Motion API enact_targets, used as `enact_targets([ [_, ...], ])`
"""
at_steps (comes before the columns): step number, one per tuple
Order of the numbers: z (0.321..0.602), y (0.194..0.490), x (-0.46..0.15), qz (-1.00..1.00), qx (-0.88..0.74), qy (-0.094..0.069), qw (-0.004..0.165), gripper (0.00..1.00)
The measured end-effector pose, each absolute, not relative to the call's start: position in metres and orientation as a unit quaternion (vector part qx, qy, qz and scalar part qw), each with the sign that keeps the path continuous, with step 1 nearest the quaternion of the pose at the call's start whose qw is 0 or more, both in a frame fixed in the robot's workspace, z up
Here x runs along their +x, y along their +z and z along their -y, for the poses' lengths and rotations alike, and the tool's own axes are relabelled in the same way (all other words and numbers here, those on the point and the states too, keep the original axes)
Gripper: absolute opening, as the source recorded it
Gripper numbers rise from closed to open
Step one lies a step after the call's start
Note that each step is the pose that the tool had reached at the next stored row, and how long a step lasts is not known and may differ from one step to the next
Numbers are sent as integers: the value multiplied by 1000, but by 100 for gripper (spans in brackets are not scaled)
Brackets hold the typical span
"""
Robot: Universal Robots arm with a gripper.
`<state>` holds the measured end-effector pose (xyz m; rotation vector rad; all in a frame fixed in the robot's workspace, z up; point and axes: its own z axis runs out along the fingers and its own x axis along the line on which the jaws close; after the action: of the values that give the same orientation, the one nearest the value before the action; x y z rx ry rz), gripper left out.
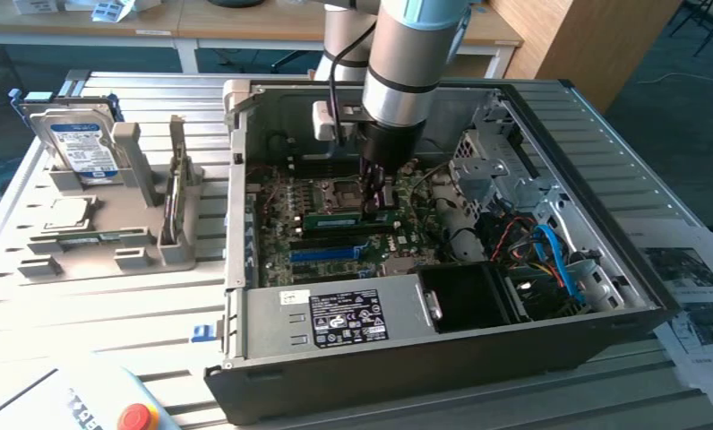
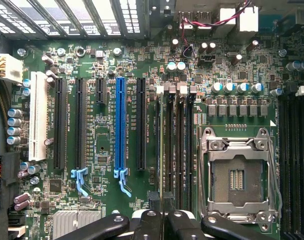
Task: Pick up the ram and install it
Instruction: 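Insert the ram into the slot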
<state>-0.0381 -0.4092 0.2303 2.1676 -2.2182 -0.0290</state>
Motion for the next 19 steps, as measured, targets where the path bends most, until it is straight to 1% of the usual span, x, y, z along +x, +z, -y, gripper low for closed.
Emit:
enact_targets([
  [19,409,231,-36,715,699,-11,22,12],
])
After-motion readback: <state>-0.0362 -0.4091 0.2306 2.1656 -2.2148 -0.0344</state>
